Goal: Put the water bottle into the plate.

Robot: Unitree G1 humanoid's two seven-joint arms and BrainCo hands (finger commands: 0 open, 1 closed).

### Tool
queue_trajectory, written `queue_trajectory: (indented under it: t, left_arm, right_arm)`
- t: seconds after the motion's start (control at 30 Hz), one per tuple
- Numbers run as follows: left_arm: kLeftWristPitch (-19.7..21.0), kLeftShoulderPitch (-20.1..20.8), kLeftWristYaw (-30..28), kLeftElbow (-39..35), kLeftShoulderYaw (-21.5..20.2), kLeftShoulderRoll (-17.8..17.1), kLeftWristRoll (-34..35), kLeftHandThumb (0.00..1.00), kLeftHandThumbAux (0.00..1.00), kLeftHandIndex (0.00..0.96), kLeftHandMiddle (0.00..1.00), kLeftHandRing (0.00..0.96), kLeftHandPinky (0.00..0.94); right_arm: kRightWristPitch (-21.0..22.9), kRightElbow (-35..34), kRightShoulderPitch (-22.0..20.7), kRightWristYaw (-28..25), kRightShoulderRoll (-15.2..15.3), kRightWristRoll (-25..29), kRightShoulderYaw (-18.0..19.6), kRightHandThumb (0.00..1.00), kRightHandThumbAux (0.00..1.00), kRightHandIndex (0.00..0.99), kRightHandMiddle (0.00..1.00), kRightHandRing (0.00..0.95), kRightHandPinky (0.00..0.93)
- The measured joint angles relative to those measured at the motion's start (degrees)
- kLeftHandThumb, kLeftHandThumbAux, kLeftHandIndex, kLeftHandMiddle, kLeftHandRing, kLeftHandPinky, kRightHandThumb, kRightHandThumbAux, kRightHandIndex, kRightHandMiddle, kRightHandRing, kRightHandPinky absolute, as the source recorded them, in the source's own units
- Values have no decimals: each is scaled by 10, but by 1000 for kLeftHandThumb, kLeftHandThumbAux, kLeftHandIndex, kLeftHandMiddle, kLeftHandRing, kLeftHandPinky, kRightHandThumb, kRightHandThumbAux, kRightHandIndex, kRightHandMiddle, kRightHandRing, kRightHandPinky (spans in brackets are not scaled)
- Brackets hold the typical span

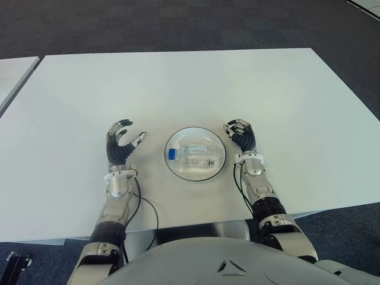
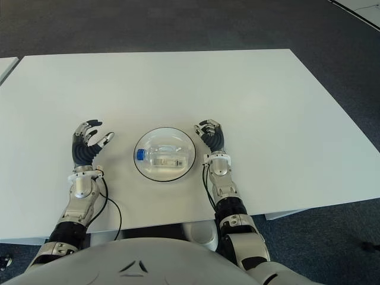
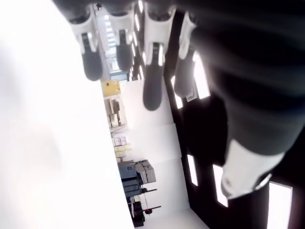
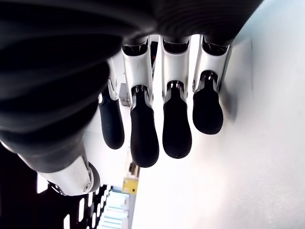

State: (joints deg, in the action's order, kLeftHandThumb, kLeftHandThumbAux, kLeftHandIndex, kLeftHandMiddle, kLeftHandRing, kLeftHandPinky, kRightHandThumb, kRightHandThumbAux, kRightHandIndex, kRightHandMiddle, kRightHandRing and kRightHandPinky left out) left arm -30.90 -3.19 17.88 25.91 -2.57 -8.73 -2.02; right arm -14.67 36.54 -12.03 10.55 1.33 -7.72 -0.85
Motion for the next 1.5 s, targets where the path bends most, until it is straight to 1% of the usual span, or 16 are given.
queue_trajectory:
  t: [0.1, 0.27, 0.37, 0.47, 0.6, 0.77, 0.9, 0.93, 0.97, 1.0, 1.03, 1.13, 1.2, 1.33, 1.5]
  left_arm:
    - [21, -2, -27, -8, -5, 0, 9, 4, 884, 369, 391, 387, 382]
    - [79, -4, -65, -27, -12, 0, 17, 40, 919, 422, 433, 440, 431]
    - [91, -3, -81, -25, -15, 0, 20, 66, 923, 452, 456, 471, 456]
    - [84, 2, -87, -2, -16, -1, 18, 79, 921, 499, 498, 512, 484]
    - [61, 14, -87, 41, -16, -4, 8, 109, 925, 539, 554, 550, 531]
    - [47, 30, -88, 70, -15, -6, 1, 154, 946, 576, 607, 586, 535]
    - [41, 39, -88, 84, -14, -7, -5, 181, 959, 588, 624, 598, 539]
    - [40, 40, -88, 86, -13, -7, -7, 370, 871, 534, 624, 597, 543]
    - [40, 41, -88, 88, -12, -8, -10, 438, 840, 515, 624, 597, 545]
    - [40, 42, -88, 89, -11, -8, -13, 536, 794, 487, 623, 597, 547]
    - [40, 43, -88, 90, -10, -9, -14, 599, 765, 470, 623, 597, 548]
    - [43, 44, -88, 94, -7, -9, -15, 674, 731, 448, 622, 598, 549]
    - [49, 45, -89, 96, -5, -8, -15, 693, 723, 443, 621, 598, 534]
    - [60, 47, -91, 97, -2, -9, -18, 708, 716, 438, 620, 596, 511]
    - [68, 54, -91, 102, 0, -9, -19, 710, 716, 436, 609, 588, 535]
  right_arm:
    - [0, 1, -1, 1, 0, 0, 0, 703, 730, 432, 654, 643, 629]
    - [0, 3, -2, 2, -1, 0, 0, 704, 730, 432, 653, 643, 641]
    - [0, 3, -2, 2, -1, 0, -1, 704, 730, 432, 657, 647, 648]
    - [0, 4, -2, 2, 0, 0, -1, 703, 730, 433, 671, 663, 662]
    - [-3, 6, -2, 2, 1, 0, -2, 703, 730, 433, 679, 673, 669]
    - [-7, 9, -3, 0, 2, 0, -2, 703, 730, 432, 676, 671, 670]
    - [-14, 13, -3, -1, 3, 0, -2, 703, 730, 432, 675, 672, 671]
    - [-15, 14, -3, -1, 4, 0, -2, 703, 730, 432, 673, 669, 669]
    - [-15, 15, -3, -1, 4, 0, -2, 703, 730, 432, 673, 668, 668]
    - [-15, 15, -3, -1, 4, 0, -2, 703, 730, 432, 672, 666, 665]
    - [-15, 16, -4, -1, 4, 0, -2, 703, 730, 432, 671, 665, 663]
    - [-15, 17, -4, -1, 4, 0, -2, 703, 730, 432, 666, 660, 653]
    - [-15, 17, -4, -1, 4, 0, -2, 703, 730, 432, 664, 658, 651]
    - [-15, 17, -4, -1, 4, 0, -2, 703, 731, 432, 665, 661, 654]
    - [-15, 17, -3, -1, 4, 0, -2, 703, 730, 432, 674, 669, 667]
